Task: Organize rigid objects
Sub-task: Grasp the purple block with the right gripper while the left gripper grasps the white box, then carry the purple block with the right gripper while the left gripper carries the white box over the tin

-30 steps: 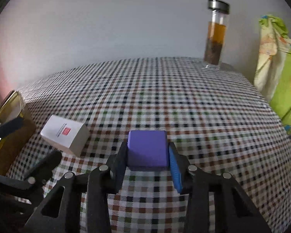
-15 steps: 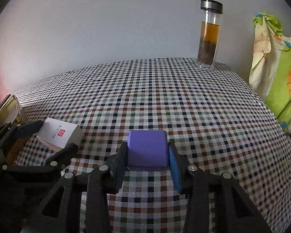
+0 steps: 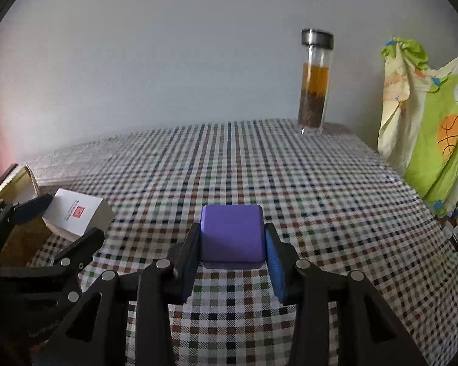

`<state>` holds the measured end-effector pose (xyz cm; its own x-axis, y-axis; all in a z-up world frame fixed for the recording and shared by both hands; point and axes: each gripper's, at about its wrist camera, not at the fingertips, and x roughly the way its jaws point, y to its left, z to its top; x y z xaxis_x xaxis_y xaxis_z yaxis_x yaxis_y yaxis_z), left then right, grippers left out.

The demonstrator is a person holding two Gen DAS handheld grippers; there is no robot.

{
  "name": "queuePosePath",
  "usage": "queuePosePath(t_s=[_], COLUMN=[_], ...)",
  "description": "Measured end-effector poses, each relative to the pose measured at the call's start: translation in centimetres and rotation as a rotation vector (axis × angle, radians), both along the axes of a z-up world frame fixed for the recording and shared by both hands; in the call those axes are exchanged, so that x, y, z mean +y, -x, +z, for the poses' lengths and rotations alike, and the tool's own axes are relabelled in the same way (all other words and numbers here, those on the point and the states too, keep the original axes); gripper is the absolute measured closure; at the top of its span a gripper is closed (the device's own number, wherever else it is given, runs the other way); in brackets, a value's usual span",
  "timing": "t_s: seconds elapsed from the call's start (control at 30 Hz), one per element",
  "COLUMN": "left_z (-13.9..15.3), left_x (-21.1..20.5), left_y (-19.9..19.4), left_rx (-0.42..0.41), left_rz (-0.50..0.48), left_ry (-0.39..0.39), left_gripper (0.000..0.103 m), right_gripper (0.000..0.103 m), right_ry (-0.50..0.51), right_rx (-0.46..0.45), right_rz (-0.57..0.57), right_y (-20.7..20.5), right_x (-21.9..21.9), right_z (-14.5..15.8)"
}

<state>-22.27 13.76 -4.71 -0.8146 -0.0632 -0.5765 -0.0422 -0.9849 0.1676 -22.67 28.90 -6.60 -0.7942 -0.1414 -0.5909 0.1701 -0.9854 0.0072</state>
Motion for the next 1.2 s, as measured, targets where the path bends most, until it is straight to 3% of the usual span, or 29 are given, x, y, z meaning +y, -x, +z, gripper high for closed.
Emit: queuePosePath(t_s=[0.33, 0.87, 1.2], left_z=[1.4, 1.8, 1.8], left_x=[-0.5, -3.6, -4.4], left_y=[-2.4, -5.3, -6.1], left_rx=[0.109, 0.184, 0.199], left_rz=[0.035, 0.109, 0.123], left_ry=[0.032, -0.076, -0.088], left_gripper=[0.022, 0.022, 0.022], right_gripper=[0.061, 0.060, 0.060], right_ry=[-0.009, -0.016, -0.008], right_rx=[0.008, 0.094, 0.107], right_rz=[-0.014, 0.042, 0.076], right_y=[-0.1, -3.7, -5.2], right_x=[-0.2, -2.8, -4.6], right_z=[-0.1, 0.9, 1.1])
